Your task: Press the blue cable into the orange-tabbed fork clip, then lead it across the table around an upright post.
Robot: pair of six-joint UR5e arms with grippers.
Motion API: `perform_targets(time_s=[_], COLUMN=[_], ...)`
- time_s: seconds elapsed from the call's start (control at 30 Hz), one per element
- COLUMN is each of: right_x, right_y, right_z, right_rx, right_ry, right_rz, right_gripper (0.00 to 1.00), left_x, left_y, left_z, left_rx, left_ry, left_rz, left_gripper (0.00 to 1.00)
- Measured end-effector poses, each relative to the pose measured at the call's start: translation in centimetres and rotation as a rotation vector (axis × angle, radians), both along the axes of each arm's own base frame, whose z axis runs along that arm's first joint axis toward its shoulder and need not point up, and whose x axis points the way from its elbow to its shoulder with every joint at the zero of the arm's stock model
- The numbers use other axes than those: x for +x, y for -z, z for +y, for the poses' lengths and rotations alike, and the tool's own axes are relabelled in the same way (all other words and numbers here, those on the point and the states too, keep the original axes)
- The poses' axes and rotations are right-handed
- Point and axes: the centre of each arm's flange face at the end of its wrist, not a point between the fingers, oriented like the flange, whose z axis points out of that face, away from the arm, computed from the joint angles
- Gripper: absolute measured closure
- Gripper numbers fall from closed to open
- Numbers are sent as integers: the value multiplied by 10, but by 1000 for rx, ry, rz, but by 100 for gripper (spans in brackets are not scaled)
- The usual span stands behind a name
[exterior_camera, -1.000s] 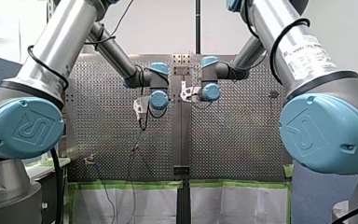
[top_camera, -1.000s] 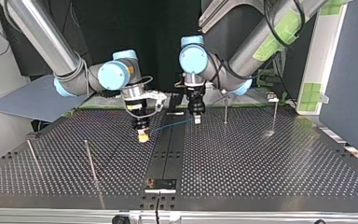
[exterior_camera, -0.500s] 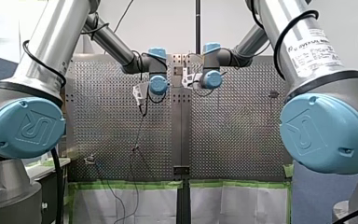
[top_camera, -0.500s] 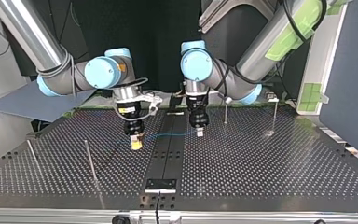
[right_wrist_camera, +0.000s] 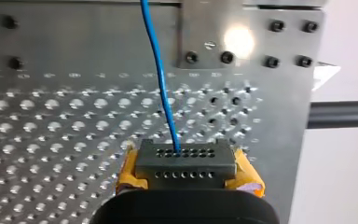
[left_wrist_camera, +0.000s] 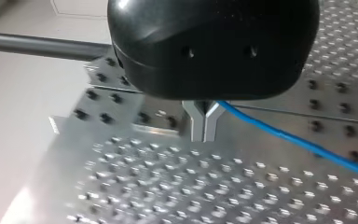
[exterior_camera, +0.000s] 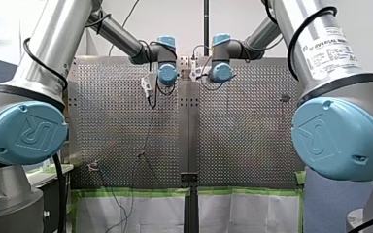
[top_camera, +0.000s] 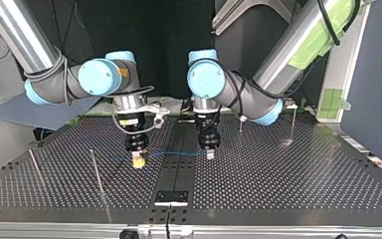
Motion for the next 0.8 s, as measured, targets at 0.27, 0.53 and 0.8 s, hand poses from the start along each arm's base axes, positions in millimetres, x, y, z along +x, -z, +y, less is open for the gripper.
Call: perform_targets(time_s=[0.27, 0.53, 0.8], right_x=[-2, -3, -10], right_y=[-13, -28, -46], right_z=[-1, -3, -7], right_rx=[2, 4, -3], right_ry=[10, 18, 29], right_rz=[0, -2, -11], right_gripper=[100, 100, 100], left_x=[0, 2, 3], left_y=[-32, -66, -85], left_z=[-4, -10, -15], left_rx=[8, 35, 80], left_ry=[4, 10, 38], left_rz=[-5, -21, -24], left_gripper=[100, 100, 100])
